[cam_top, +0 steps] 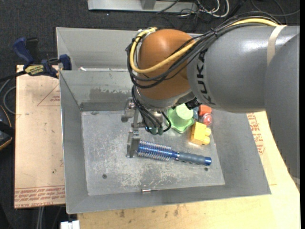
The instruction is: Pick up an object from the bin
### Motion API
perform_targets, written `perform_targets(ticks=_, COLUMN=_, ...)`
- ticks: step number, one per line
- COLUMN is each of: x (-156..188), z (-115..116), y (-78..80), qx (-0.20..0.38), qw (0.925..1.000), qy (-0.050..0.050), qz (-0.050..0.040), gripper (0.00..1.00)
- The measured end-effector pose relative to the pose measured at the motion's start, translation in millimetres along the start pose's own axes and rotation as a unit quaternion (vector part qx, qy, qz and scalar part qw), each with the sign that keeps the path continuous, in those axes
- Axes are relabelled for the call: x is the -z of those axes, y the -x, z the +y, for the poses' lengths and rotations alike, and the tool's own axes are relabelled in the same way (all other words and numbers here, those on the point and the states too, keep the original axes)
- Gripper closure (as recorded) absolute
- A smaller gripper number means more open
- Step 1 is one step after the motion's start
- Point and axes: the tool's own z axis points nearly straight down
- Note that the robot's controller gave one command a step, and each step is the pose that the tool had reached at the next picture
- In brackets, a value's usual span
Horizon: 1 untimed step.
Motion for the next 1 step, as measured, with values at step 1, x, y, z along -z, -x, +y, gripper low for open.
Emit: perform_targets(ticks=1, x=-108.8, z=-65.1, y=-13.4, qx=0.1, qw=0.995, qy=-0.001, qz=-0.0001, gripper=0.0)
